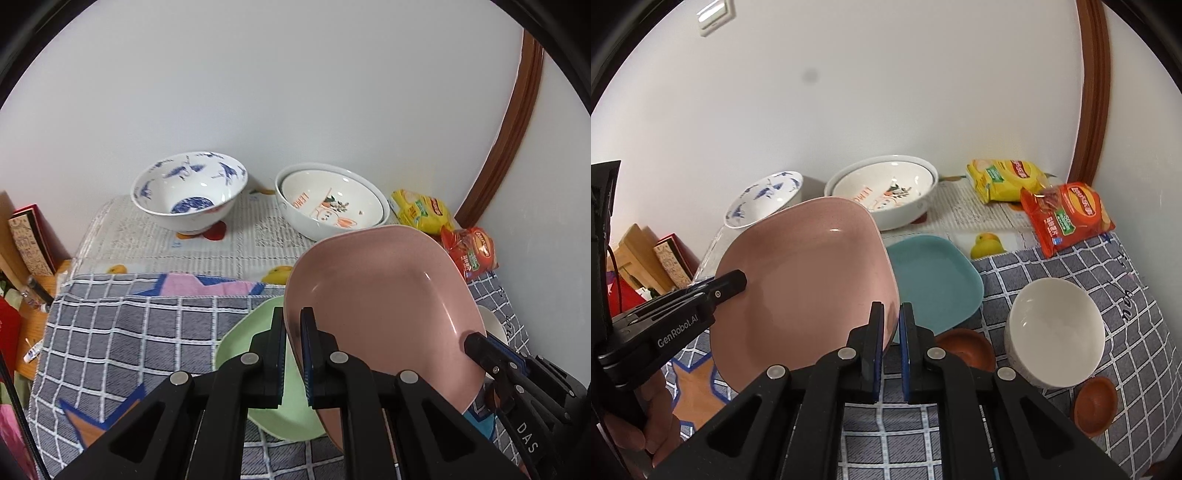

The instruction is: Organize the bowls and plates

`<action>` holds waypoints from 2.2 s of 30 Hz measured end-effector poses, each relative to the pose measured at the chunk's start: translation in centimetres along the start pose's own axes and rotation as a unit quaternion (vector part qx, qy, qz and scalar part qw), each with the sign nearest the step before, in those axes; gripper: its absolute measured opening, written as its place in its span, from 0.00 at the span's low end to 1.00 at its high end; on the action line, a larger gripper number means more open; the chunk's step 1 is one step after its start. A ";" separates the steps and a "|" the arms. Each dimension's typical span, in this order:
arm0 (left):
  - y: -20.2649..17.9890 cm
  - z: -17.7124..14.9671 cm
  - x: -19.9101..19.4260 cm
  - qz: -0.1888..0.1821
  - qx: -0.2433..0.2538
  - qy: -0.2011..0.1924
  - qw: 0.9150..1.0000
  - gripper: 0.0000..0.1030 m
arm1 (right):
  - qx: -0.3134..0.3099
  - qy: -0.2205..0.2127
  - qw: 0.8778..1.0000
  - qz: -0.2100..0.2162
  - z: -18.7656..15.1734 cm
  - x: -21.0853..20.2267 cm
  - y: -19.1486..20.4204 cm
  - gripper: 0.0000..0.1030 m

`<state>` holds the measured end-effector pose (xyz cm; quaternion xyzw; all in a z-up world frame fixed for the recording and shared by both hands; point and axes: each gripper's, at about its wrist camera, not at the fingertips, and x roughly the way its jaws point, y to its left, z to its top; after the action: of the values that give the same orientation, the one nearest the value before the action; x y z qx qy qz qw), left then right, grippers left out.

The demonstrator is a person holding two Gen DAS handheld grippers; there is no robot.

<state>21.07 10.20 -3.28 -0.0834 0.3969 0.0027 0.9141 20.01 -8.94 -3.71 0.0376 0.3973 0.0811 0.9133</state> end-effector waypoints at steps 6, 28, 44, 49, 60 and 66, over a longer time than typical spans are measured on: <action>1.7 -0.7 -1.2 0.011 -0.010 0.001 1.000 0.08 | -0.007 -0.004 1.000 0.015 -0.6 -0.9 1.5 0.07; 4.6 -5.3 -0.2 0.046 -0.012 0.030 0.998 0.09 | -0.015 0.043 0.997 0.059 -4.1 2.1 3.4 0.06; 5.5 -5.5 4.3 0.075 -0.052 0.069 0.993 0.09 | -0.036 0.093 0.992 0.071 -3.4 8.3 3.3 0.05; 5.8 -4.9 5.5 0.082 -0.075 0.076 0.991 0.09 | -0.049 0.095 0.992 0.071 -2.3 10.1 3.4 0.05; 6.1 -4.6 7.5 0.079 -0.108 0.084 0.987 0.09 | -0.087 0.089 0.989 0.079 -0.4 12.6 3.5 0.05; 5.6 -4.9 7.8 0.075 -0.109 0.089 0.987 0.10 | -0.101 0.084 0.987 0.089 0.3 13.1 3.0 0.06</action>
<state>22.44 14.46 -13.03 -0.1526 0.4790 0.1073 0.8578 28.65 -3.63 -12.58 -0.0262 0.4577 0.2047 0.8648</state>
